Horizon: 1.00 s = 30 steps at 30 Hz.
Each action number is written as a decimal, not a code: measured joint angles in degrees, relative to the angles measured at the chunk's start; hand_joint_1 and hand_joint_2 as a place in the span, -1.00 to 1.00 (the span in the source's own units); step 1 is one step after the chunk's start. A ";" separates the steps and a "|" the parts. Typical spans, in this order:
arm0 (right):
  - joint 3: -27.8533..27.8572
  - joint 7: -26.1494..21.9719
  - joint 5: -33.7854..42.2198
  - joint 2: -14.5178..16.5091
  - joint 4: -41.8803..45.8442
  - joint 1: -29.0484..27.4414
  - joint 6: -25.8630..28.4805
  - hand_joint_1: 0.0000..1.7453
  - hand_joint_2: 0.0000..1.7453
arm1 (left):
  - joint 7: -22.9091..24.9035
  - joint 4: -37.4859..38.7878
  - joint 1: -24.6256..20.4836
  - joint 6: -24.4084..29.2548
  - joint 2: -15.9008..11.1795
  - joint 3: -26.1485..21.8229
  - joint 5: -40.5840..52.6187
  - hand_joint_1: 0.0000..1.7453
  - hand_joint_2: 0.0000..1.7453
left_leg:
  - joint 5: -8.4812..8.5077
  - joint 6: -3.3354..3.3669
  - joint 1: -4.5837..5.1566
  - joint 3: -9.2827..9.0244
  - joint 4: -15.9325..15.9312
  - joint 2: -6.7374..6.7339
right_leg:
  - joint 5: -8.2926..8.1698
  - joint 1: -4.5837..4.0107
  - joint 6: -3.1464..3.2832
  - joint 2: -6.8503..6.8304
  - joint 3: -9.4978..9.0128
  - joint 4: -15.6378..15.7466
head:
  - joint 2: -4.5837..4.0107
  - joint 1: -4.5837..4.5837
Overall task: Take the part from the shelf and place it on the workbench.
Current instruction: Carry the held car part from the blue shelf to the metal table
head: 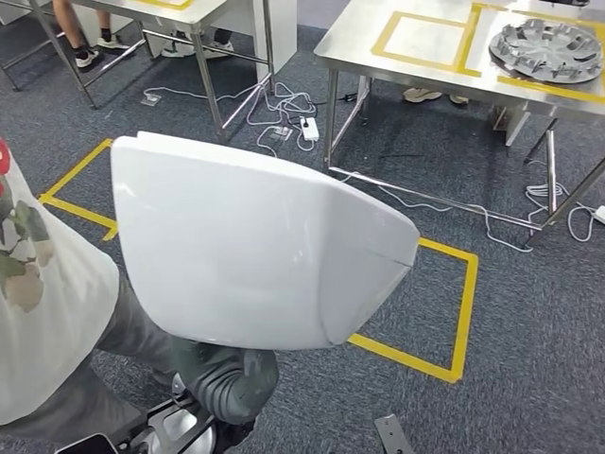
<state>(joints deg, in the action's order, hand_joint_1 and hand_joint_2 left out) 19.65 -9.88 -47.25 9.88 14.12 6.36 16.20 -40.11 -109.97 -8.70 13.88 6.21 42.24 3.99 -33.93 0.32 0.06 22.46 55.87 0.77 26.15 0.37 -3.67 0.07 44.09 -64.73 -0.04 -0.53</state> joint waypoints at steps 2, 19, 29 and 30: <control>-0.01 0.12 -0.02 0.00 -0.13 -0.11 -0.14 -1.00 -1.00 | 0.07 0.08 -0.11 0.38 -0.19 0.12 0.07 1.00 1.00 | -1.90 -0.68 0.02 -1.69 0.09 0.17 | -7.48 -0.19 0.88 -0.09 -0.38 3.49 | 0.01 -0.08; -0.03 0.09 0.00 -0.02 0.09 1.10 -0.20 -1.00 -1.00 | 0.50 -0.56 -1.10 3.35 -1.30 0.92 0.25 1.00 1.00 | 8.50 -1.33 0.01 12.00 1.72 -0.56 | -2.69 0.07 1.20 0.61 -7.96 5.68 | 0.02 -0.55; -0.02 0.08 0.02 -0.05 0.11 1.28 -0.17 -1.00 -1.00 | 0.51 -0.58 -1.18 3.37 -1.26 1.10 -0.04 1.00 1.00 | 8.14 -0.03 -0.47 9.78 1.06 -0.27 | 0.61 0.32 -0.65 0.38 -2.99 -4.83 | 0.02 0.27; -0.03 0.07 0.02 -0.05 0.11 1.32 -0.17 -1.00 -1.00 | 0.51 -0.58 -1.18 3.37 -1.25 1.10 -0.08 1.00 1.00 | 7.85 -0.29 -0.43 9.46 1.08 -0.20 | -1.12 0.33 -0.63 0.40 -5.12 -0.68 | 0.02 0.30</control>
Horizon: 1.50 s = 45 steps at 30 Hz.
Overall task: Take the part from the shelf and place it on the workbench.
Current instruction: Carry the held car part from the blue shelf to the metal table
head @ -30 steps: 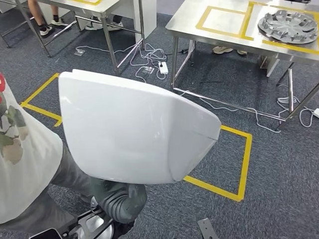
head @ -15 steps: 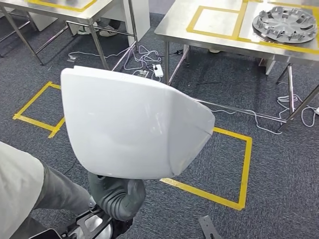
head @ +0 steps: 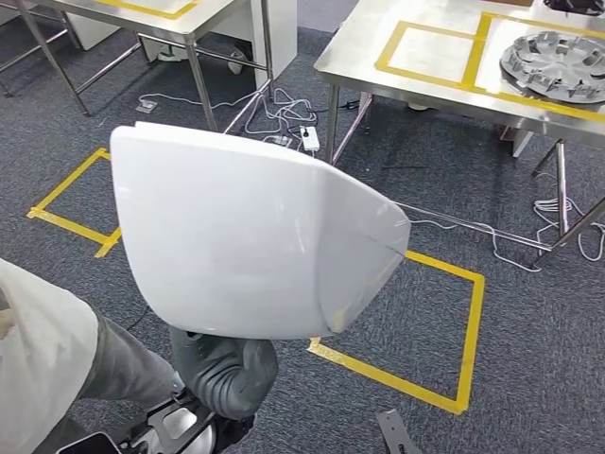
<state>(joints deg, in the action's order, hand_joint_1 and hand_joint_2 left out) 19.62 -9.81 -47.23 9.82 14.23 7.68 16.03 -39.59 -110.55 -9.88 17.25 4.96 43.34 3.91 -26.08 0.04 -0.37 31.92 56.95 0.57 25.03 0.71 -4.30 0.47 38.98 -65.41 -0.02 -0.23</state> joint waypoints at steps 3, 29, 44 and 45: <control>-0.02 -0.03 0.00 -0.01 0.00 0.10 -0.01 -1.00 -1.00 | 0.00 -0.03 -0.04 -0.02 0.01 0.03 -0.09 1.00 1.00 | -0.55 -0.83 0.30 -0.41 0.06 0.16 | -1.57 -0.11 0.96 0.19 -3.44 6.47 | 0.00 -0.02; -0.43 -0.07 -0.07 -0.01 0.00 0.20 -0.07 -1.00 -1.00 | -0.01 -0.09 -0.36 -0.83 -0.34 0.31 -0.24 1.00 1.00 | 0.81 0.60 0.07 1.25 0.39 -0.06 | 4.32 -0.05 0.20 0.01 1.99 -6.48 | 0.00 -0.01; -0.45 -0.07 -0.07 -0.01 0.00 0.32 -0.09 -1.00 -1.00 | -0.01 -0.09 -0.41 -0.85 -0.45 0.22 -0.20 1.00 1.00 | -4.40 -2.30 0.17 8.67 14.78 -0.07 | -0.49 0.01 3.21 0.02 -4.62 6.81 | 0.00 -0.88; -0.45 -0.07 -0.07 -0.01 0.00 0.33 -0.09 -1.00 -1.00 | -0.01 -0.09 -0.42 -0.85 -0.45 0.22 -0.20 1.00 1.00 | -2.23 -2.15 0.17 7.15 11.46 -0.10 | -0.45 0.03 3.14 0.08 -4.73 6.81 | 0.00 -0.90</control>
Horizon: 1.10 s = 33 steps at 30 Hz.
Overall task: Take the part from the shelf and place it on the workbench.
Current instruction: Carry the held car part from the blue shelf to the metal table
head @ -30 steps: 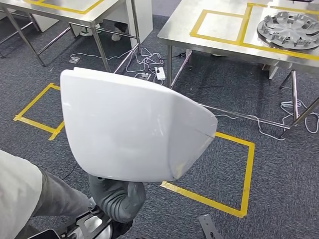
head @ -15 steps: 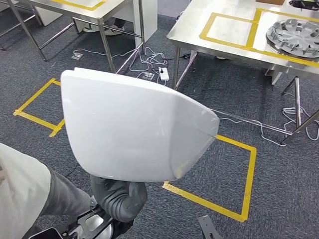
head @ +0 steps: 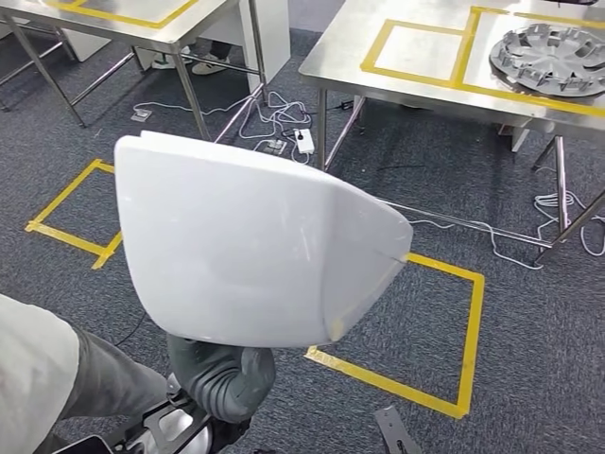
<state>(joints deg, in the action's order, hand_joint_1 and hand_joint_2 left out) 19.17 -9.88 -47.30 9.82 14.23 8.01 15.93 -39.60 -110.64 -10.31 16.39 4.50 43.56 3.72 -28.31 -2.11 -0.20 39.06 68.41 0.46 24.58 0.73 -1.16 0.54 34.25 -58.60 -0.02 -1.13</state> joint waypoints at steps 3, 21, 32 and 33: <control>0.00 -0.01 0.00 -0.01 0.01 0.02 0.00 -1.00 -1.00 | 0.00 0.00 -0.03 0.00 0.01 0.01 0.01 1.00 1.00 | 3.60 0.57 0.04 -4.53 -9.52 -0.15 | 0.25 -0.34 -0.70 0.13 -0.03 -0.18 | 0.00 -0.03; -0.02 0.00 0.00 0.04 0.01 -0.01 0.00 -1.00 -1.00 | 0.00 0.02 -0.02 -0.02 0.09 0.00 0.06 1.00 1.00 | 3.06 1.00 0.14 -5.93 -11.22 0.27 | 0.10 -0.14 -1.37 0.21 0.24 -0.29 | 0.00 0.58; -0.02 0.00 0.00 0.04 0.02 0.01 0.00 -1.00 -1.00 | 0.00 0.02 -0.05 -0.02 0.01 -0.03 0.07 1.00 1.00 | 2.70 0.26 0.01 -2.63 -5.82 -0.04 | 0.37 -0.06 -0.30 0.15 -0.16 -0.24 | 0.00 -0.11; -0.02 0.00 0.00 0.04 0.02 0.02 0.00 -1.00 -1.00 | 0.00 0.02 -0.05 -0.02 0.01 -0.03 0.07 1.00 1.00 | 3.58 0.48 0.02 -4.00 -8.69 -0.08 | 0.44 -0.18 -0.56 0.18 -0.14 -0.28 | 0.00 -0.10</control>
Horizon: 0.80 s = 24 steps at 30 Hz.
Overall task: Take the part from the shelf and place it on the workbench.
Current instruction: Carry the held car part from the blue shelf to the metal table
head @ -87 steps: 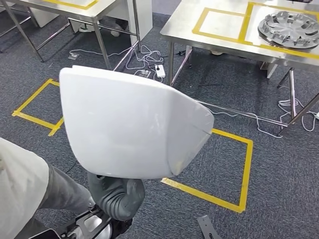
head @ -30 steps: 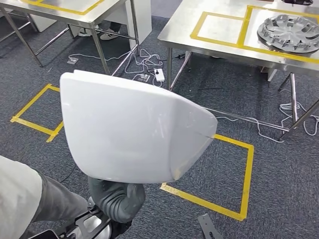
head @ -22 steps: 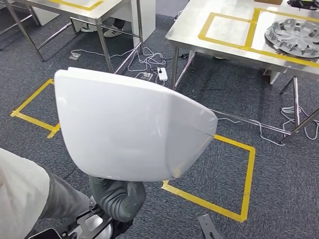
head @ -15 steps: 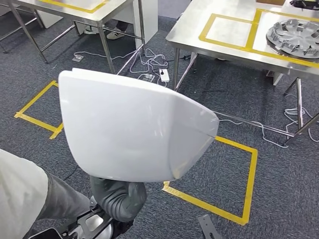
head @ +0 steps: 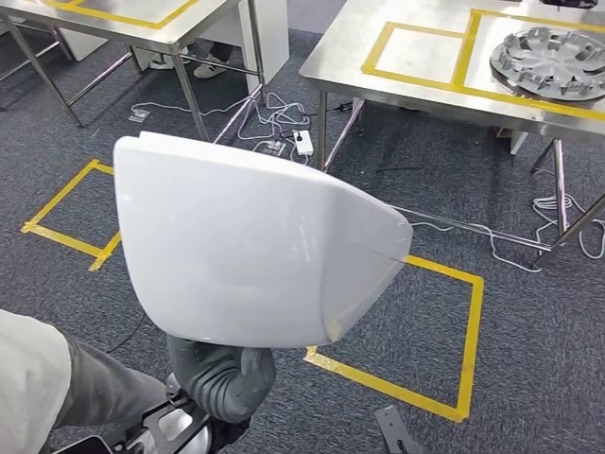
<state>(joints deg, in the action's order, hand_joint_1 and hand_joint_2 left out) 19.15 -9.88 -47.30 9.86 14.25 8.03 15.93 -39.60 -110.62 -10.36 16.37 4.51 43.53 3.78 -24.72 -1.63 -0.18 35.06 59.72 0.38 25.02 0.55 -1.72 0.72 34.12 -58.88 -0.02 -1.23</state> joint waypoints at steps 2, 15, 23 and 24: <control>0.00 0.00 0.00 0.00 0.00 -0.01 0.00 -1.00 -1.00 | 0.00 0.00 0.01 0.00 0.01 0.00 0.01 1.00 1.00 | 0.08 0.52 0.12 -0.87 -2.18 0.08 | -0.01 -0.17 -0.68 -0.01 0.07 0.09 | 0.00 0.03; 0.00 0.00 0.00 0.00 0.00 0.06 0.00 -1.00 -1.00 | 0.00 0.02 0.02 0.00 0.10 0.01 0.02 1.00 1.00 | -0.12 1.52 -0.01 -1.67 -2.45 0.26 | 0.05 0.18 -2.19 -0.18 1.17 -2.18 | 0.00 0.71; 0.00 -0.01 0.00 0.01 0.00 0.07 0.00 -1.00 -1.00 | 0.00 0.02 0.01 -0.01 0.03 -0.02 0.02 1.00 1.00 | -5.31 -0.64 0.00 2.30 5.95 0.19 | -0.38 0.24 0.55 -0.09 0.22 0.14 | 0.00 0.00; 0.00 0.00 0.00 0.01 0.00 0.05 0.00 -1.00 -1.00 | 0.00 0.02 0.01 -0.01 0.01 -0.01 0.02 1.00 1.00 | -6.90 -0.75 -0.02 4.23 9.81 0.18 | -0.37 0.22 0.63 -0.15 0.26 0.14 | 0.00 -0.06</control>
<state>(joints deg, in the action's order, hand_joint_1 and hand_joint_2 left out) 19.15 -9.88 -47.30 9.86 14.25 8.07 15.93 -39.60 -110.60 -10.34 16.37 4.52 43.52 3.80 -31.63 -2.38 -0.20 39.29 69.53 0.56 24.65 0.77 -1.10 0.57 34.38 -58.73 -0.02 -1.28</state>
